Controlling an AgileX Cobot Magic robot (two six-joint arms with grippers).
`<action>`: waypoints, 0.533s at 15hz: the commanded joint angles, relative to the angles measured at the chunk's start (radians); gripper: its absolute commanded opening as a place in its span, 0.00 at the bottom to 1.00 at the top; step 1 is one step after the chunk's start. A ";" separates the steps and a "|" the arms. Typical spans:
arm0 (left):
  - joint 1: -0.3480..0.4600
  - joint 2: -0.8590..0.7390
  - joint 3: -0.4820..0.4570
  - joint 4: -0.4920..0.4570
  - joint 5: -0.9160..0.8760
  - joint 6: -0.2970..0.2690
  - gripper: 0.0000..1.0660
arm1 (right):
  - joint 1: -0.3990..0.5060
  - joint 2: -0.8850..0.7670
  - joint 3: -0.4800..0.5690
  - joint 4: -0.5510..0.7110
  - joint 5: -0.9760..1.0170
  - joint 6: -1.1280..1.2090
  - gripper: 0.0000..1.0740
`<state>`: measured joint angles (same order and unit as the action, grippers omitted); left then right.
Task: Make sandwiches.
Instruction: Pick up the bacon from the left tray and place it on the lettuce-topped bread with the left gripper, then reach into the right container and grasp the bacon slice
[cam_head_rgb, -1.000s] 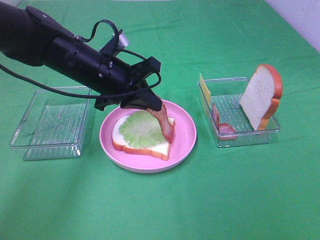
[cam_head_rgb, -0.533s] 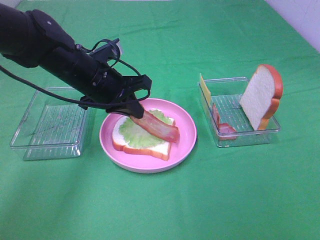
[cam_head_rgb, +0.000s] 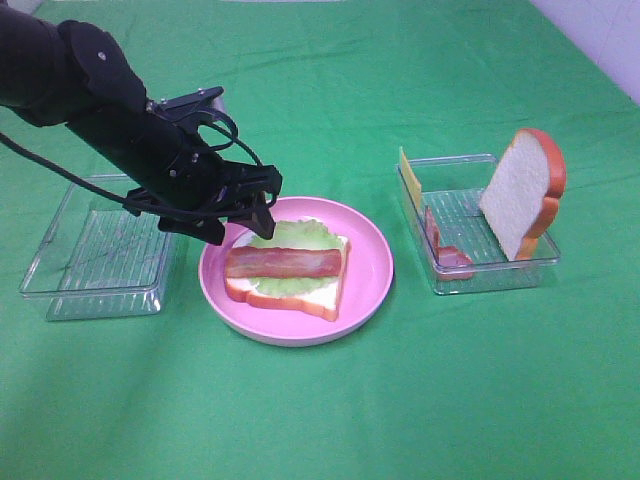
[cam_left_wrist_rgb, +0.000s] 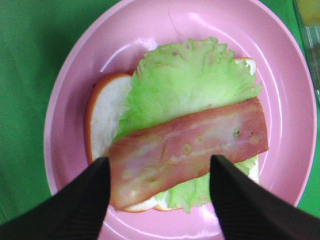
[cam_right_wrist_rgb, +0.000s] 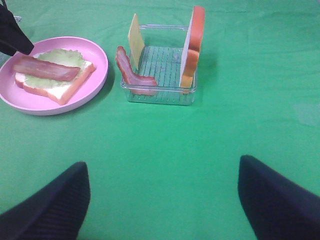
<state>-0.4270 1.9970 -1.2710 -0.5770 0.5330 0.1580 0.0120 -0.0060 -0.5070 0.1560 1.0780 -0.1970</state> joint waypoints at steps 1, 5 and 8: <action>-0.001 -0.081 -0.009 0.041 -0.005 0.012 0.75 | -0.001 -0.011 0.002 0.003 -0.008 -0.001 0.72; -0.001 -0.214 -0.009 0.194 0.075 0.004 0.74 | -0.001 -0.011 0.002 0.003 -0.008 -0.001 0.72; -0.001 -0.373 -0.009 0.331 0.234 -0.050 0.74 | -0.001 -0.011 0.002 0.003 -0.008 -0.001 0.72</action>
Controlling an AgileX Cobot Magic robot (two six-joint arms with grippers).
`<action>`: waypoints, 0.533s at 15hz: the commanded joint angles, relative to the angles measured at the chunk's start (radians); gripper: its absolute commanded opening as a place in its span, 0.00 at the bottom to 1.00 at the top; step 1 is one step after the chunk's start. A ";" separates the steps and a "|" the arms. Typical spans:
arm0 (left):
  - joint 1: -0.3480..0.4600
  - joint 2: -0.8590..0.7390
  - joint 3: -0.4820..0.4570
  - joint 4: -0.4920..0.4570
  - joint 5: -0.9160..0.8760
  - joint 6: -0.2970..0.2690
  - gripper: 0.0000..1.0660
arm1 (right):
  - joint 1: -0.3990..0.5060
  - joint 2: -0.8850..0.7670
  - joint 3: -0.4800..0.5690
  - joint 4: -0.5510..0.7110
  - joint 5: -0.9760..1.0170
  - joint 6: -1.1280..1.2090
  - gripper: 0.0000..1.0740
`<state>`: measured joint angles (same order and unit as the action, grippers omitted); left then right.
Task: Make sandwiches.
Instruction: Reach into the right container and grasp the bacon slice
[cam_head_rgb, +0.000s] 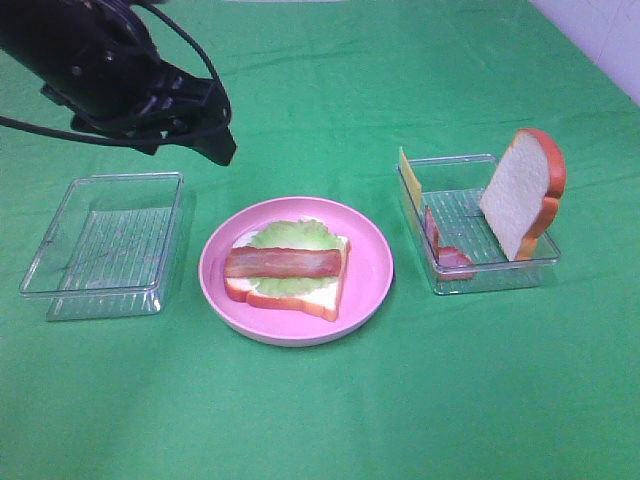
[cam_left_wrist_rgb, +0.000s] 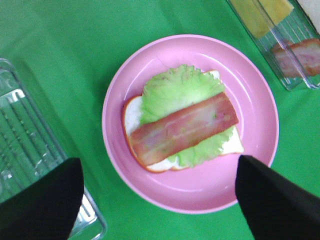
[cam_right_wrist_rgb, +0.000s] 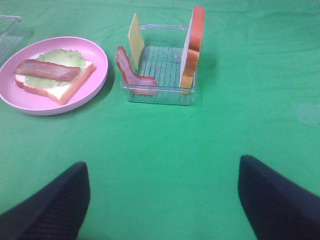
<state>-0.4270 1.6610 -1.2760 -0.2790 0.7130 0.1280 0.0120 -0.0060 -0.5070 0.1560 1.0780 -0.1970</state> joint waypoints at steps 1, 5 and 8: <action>-0.001 -0.107 -0.004 0.086 0.141 -0.042 0.74 | -0.001 -0.011 0.002 0.003 -0.008 -0.001 0.72; -0.001 -0.269 0.004 0.152 0.326 -0.110 0.74 | -0.001 -0.011 0.002 0.003 -0.008 -0.001 0.72; -0.001 -0.483 0.167 0.169 0.348 -0.128 0.74 | -0.001 -0.011 0.002 0.003 -0.008 -0.001 0.72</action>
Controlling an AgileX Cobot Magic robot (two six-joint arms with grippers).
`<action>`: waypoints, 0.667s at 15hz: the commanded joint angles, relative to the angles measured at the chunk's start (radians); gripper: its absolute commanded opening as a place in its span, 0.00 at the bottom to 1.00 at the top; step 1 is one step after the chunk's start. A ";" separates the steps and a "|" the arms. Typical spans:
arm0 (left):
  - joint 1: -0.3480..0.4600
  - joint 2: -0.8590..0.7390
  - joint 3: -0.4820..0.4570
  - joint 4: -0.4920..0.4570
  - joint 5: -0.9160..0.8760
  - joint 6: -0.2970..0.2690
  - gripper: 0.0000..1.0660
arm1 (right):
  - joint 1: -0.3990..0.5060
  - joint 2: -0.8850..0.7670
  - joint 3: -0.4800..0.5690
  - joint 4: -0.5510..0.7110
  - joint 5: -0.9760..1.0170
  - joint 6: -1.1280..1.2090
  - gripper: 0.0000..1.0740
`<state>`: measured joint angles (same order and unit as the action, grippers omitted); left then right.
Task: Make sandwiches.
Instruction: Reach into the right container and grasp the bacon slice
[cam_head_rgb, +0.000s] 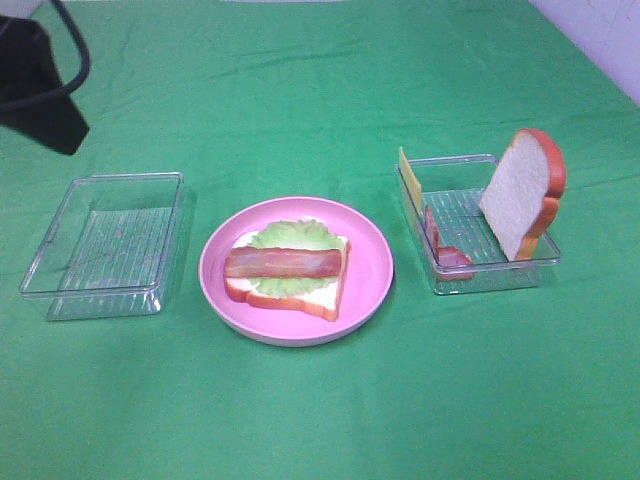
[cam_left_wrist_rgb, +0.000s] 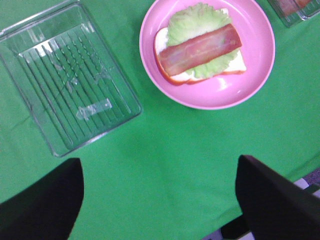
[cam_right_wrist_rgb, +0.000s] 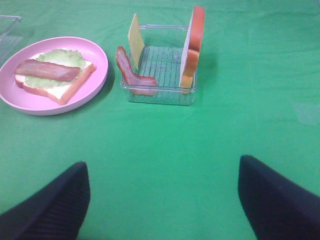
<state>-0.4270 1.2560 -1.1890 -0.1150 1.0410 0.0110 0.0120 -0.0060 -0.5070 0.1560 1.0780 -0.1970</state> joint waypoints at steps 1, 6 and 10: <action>-0.001 -0.078 0.080 0.005 0.020 -0.011 0.74 | -0.001 -0.011 0.002 0.003 -0.008 -0.001 0.72; -0.001 -0.649 0.504 0.003 0.020 -0.011 0.74 | -0.001 -0.011 0.002 0.003 -0.008 -0.001 0.72; -0.001 -1.021 0.637 0.024 0.058 -0.011 0.74 | -0.001 -0.011 0.002 0.003 -0.008 -0.001 0.72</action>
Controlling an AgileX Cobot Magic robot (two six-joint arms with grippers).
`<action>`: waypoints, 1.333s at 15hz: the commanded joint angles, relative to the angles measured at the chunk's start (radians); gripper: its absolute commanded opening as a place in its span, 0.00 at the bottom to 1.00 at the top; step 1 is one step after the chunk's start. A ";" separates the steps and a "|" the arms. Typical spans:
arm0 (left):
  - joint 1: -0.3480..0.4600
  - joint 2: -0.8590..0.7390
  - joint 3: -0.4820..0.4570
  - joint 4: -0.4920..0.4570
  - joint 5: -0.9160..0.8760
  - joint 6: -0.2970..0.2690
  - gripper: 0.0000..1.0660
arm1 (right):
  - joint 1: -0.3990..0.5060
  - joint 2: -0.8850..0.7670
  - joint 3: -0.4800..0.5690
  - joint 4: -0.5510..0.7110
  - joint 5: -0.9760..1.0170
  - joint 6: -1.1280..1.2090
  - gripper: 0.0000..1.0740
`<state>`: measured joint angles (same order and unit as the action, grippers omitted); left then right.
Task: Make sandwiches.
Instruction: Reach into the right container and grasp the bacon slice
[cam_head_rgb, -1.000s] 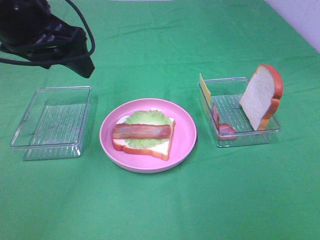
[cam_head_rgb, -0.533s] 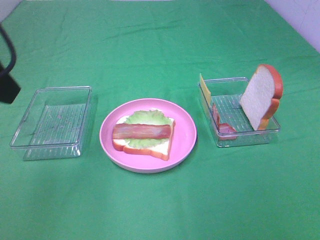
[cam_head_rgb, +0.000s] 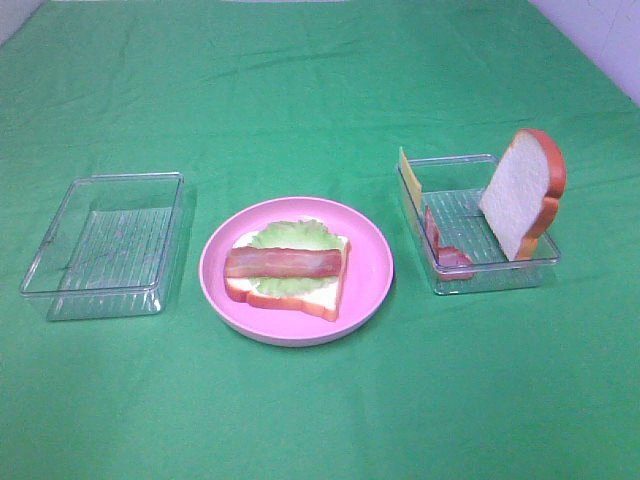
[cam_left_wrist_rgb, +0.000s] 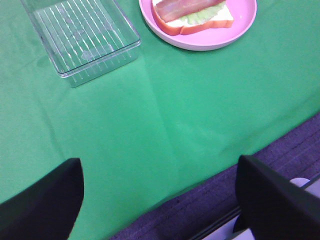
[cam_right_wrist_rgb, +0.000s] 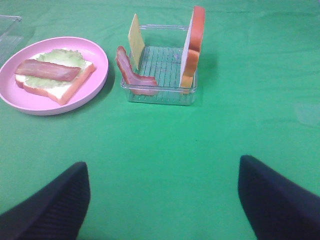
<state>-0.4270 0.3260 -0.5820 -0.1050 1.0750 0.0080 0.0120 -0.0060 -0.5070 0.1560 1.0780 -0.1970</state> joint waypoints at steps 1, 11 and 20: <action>-0.001 -0.111 0.034 0.019 0.032 -0.008 0.74 | -0.001 -0.011 0.002 0.003 -0.008 -0.001 0.72; -0.001 -0.351 0.082 0.086 -0.037 -0.008 0.74 | -0.001 0.020 -0.002 0.007 -0.021 0.046 0.72; -0.001 -0.351 0.082 0.086 -0.037 -0.008 0.74 | -0.001 0.544 -0.034 0.171 -0.242 0.054 0.72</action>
<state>-0.4270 -0.0060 -0.5020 -0.0180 1.0510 0.0080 0.0120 0.5720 -0.5460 0.3340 0.8530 -0.1490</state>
